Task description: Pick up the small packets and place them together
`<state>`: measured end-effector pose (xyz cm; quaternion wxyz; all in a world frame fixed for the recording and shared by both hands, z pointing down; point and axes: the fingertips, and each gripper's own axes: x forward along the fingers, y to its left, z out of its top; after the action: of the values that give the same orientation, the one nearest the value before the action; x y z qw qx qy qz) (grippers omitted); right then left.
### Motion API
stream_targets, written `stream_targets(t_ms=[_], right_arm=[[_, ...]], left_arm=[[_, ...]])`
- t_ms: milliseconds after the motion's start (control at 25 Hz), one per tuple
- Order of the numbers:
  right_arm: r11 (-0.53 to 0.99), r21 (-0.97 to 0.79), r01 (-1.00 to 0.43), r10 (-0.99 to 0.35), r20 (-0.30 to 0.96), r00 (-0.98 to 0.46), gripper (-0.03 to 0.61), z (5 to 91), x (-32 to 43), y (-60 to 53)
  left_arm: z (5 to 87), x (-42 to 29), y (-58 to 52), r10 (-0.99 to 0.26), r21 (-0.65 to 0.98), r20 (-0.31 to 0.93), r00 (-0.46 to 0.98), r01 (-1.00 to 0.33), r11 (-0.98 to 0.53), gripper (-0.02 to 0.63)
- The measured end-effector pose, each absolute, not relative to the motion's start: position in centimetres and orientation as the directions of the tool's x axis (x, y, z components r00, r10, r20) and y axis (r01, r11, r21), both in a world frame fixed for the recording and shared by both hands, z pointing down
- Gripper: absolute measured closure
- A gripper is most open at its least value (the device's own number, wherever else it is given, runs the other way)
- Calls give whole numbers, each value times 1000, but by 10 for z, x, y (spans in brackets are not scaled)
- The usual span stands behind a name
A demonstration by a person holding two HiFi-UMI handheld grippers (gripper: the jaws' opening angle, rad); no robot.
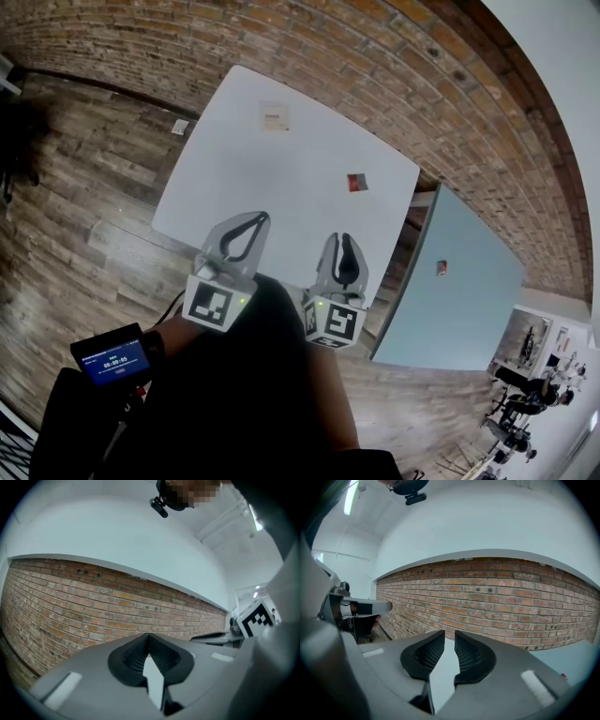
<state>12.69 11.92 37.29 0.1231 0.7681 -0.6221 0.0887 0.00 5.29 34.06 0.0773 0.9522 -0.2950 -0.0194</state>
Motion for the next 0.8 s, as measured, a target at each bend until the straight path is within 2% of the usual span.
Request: stream_targets(t_ms=[360, 800], right_arm=[[-288, 66, -955, -921, 253, 295, 531, 368, 192, 126], [-264, 42, -964, -928, 260, 265, 531, 385, 238, 108]], left_arm=[[332, 38, 52, -563, 132, 4, 826, -559, -819, 614], [328, 85, 38, -582, 93, 0, 813, -579, -810, 614]])
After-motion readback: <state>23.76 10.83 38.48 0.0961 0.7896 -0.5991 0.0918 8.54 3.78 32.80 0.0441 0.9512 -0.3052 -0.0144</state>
